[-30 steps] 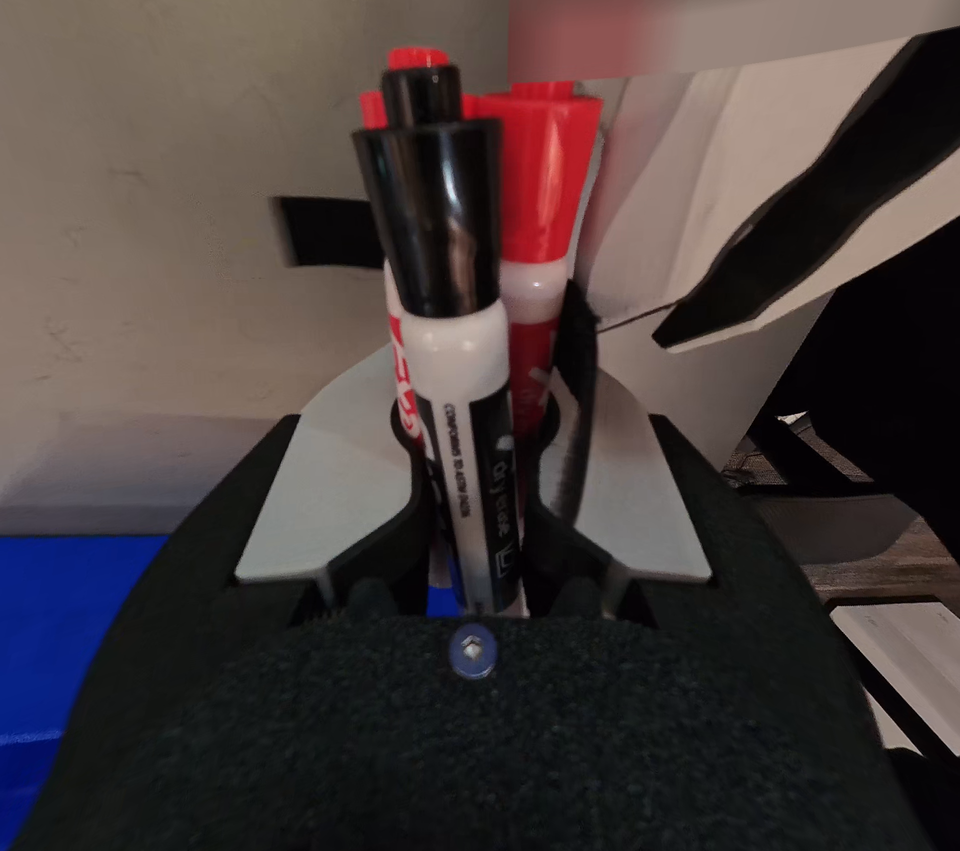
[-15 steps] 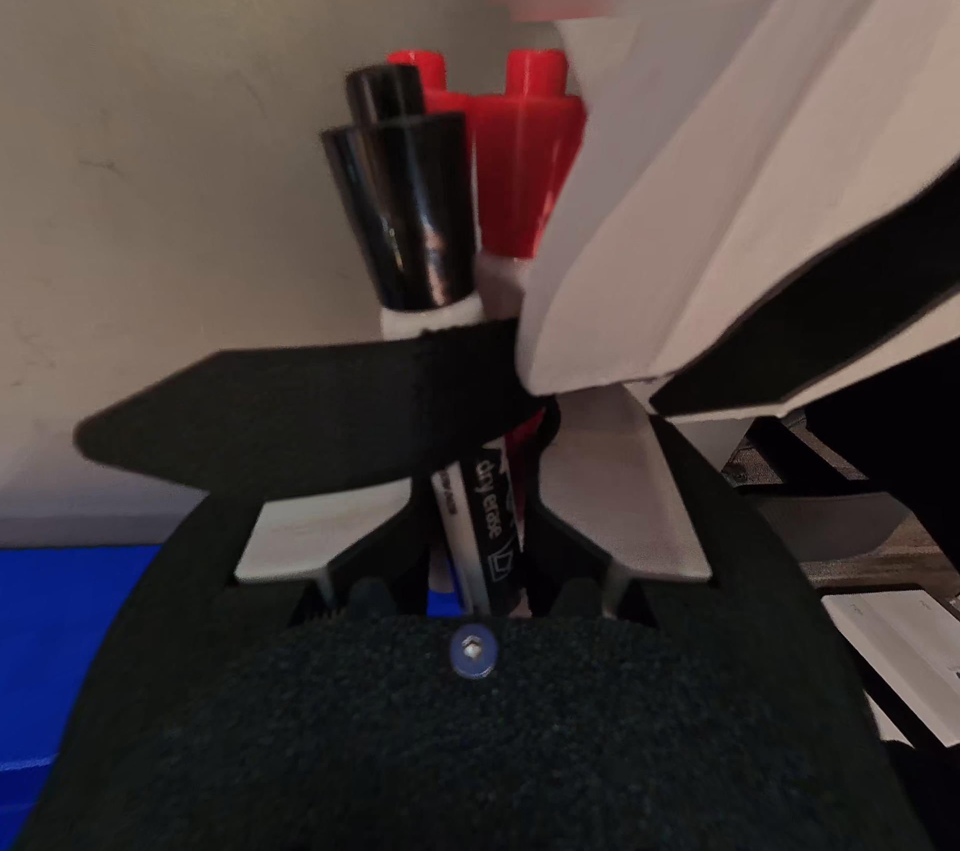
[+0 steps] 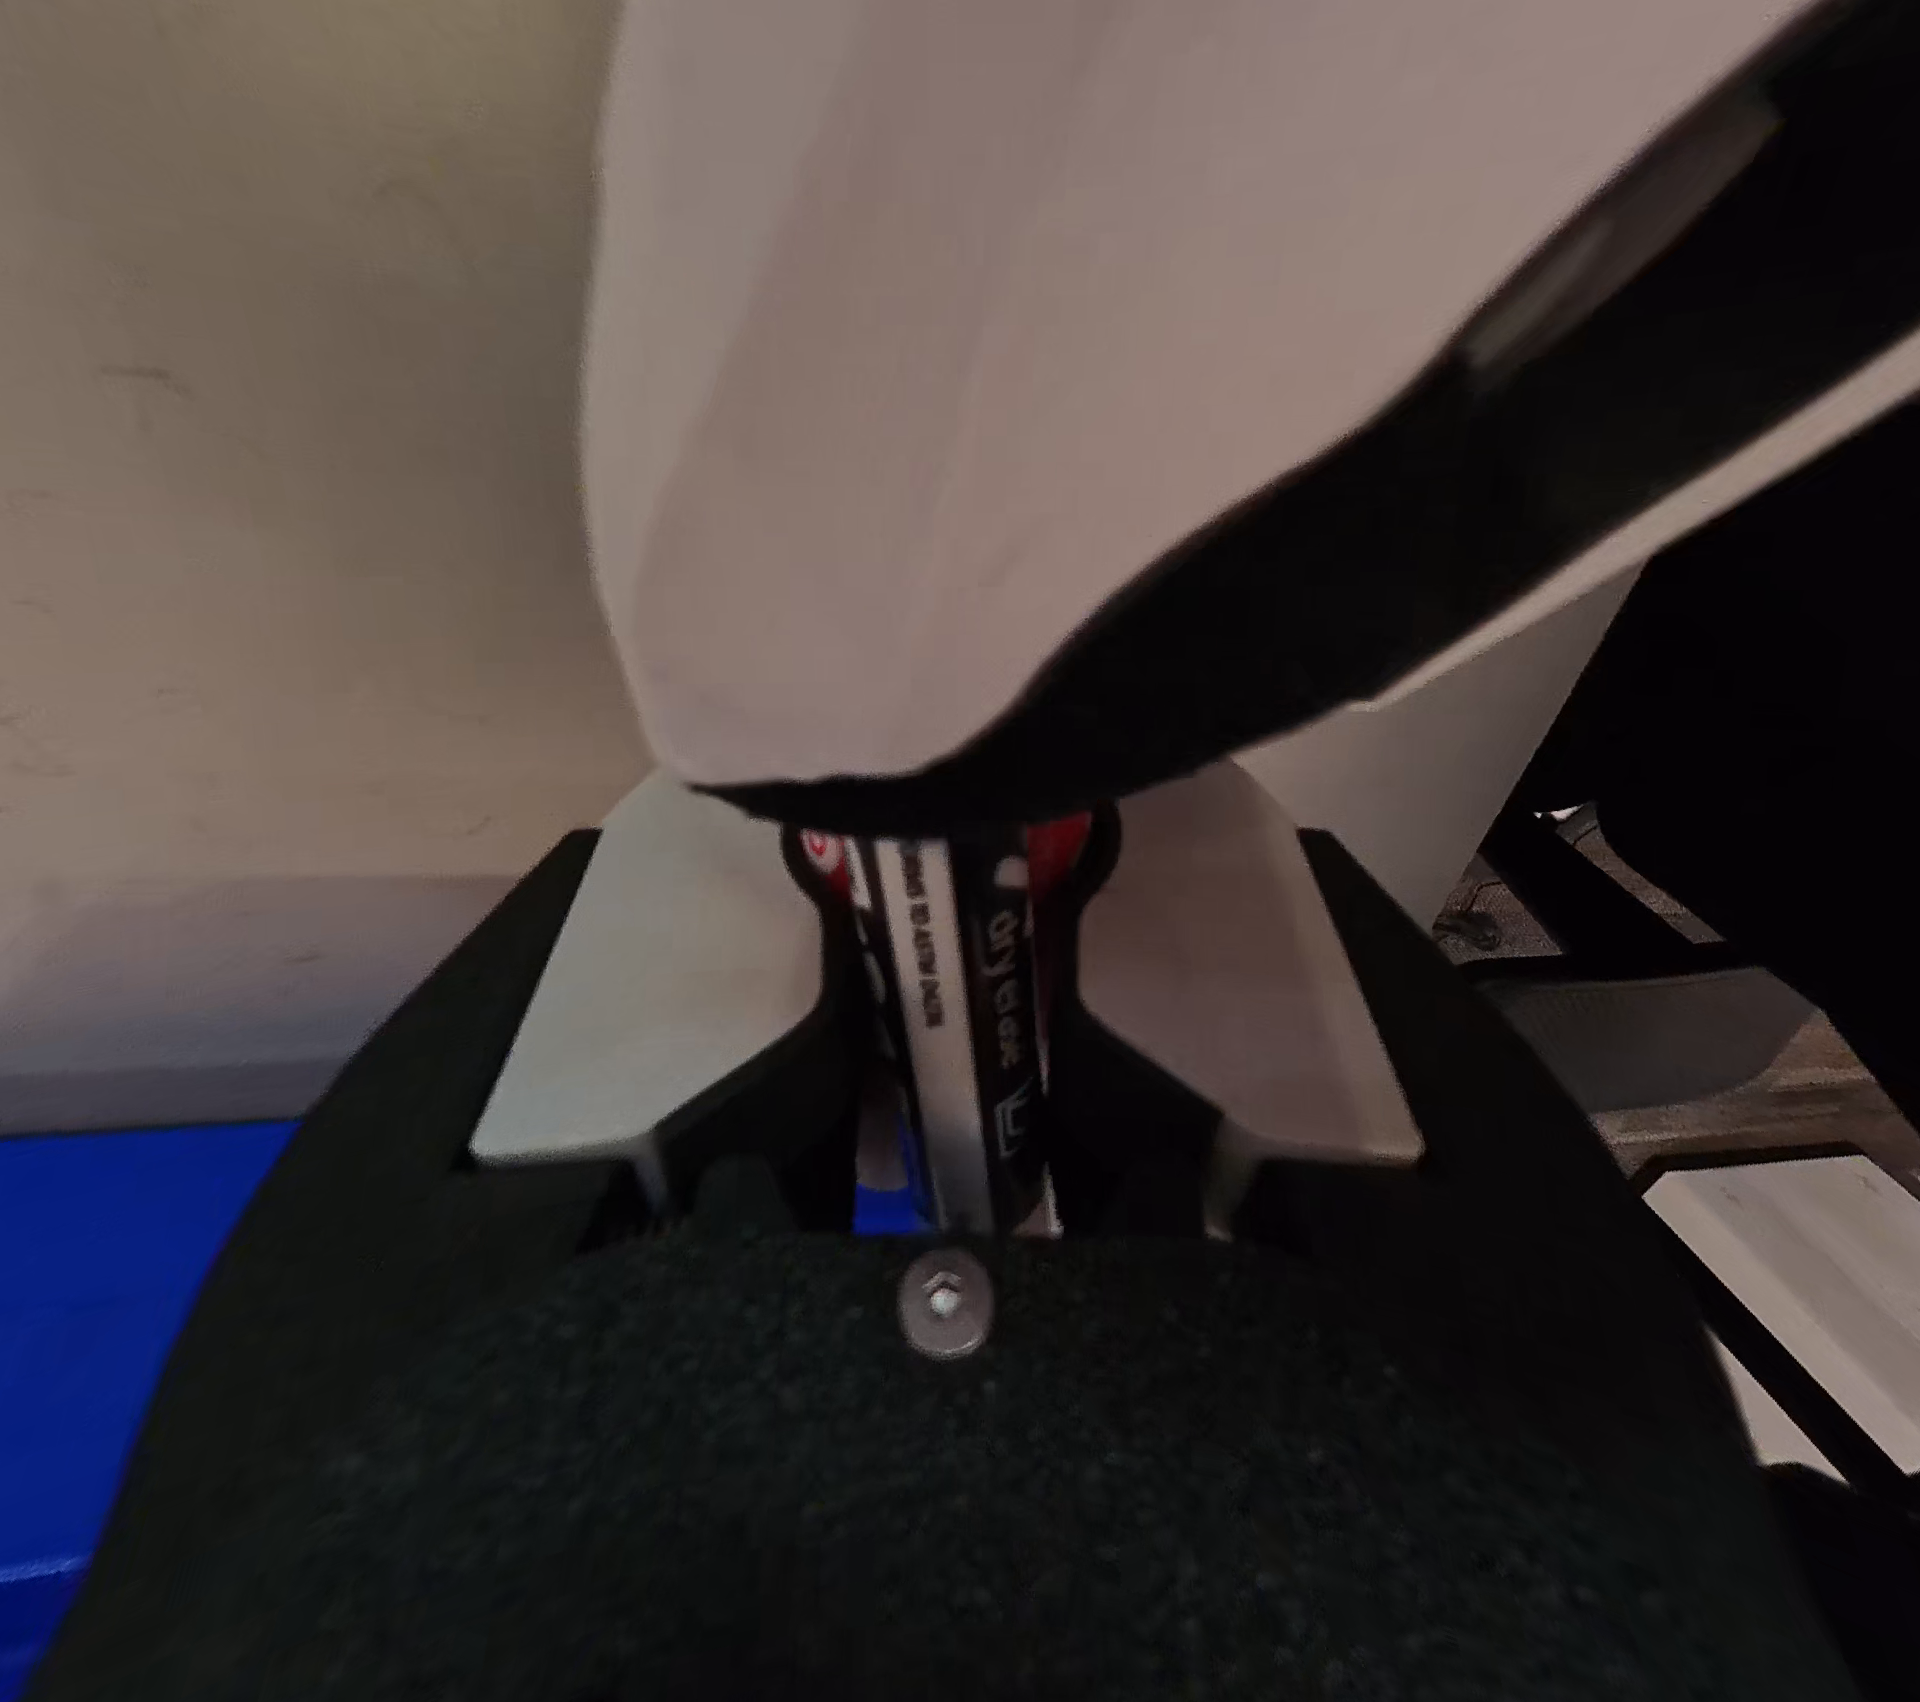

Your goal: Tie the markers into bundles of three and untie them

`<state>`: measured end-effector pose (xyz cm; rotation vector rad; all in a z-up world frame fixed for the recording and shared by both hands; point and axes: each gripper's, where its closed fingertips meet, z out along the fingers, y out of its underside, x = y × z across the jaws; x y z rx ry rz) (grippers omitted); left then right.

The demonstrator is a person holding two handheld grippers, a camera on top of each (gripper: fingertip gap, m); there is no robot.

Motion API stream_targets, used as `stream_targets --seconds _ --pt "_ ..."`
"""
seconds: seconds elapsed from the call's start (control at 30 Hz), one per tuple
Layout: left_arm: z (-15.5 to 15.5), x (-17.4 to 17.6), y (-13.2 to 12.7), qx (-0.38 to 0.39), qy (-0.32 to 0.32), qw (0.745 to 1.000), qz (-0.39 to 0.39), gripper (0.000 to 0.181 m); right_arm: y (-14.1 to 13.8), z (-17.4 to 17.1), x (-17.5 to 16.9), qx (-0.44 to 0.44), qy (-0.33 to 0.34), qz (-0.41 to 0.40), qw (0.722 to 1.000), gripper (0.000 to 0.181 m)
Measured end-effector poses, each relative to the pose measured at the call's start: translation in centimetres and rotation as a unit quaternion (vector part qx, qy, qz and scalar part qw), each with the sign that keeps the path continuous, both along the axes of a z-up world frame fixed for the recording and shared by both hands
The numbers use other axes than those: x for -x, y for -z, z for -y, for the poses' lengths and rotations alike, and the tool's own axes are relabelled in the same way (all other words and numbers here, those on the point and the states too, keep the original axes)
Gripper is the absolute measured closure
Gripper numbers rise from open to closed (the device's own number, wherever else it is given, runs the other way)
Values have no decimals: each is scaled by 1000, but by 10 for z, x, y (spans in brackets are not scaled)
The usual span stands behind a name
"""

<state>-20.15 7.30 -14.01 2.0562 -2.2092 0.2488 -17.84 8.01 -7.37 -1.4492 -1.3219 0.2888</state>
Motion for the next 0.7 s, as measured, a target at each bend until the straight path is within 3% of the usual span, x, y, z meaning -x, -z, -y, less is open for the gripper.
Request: stream_targets --seconds 0.2,0.4,0.47,0.57,0.7 --pt "-2 3 3 4 -5 1000 -5 140 -4 10 10 70 -20 -56 996 105" --pt "-2 3 3 6 -4 1000 -5 140 -9 13 13 135 -38 -103 985 107" --pt "-1 3 3 6 -4 1000 -4 140 -11 11 11 142 -38 -112 983 117" --pt "-1 4 3 6 -3 1000 -6 140 -7 5 6 128 -22 -88 988 126" --pt "1 6 3 9 3 1000 -9 140 5 -1 0 79 -4 -10 997 125"
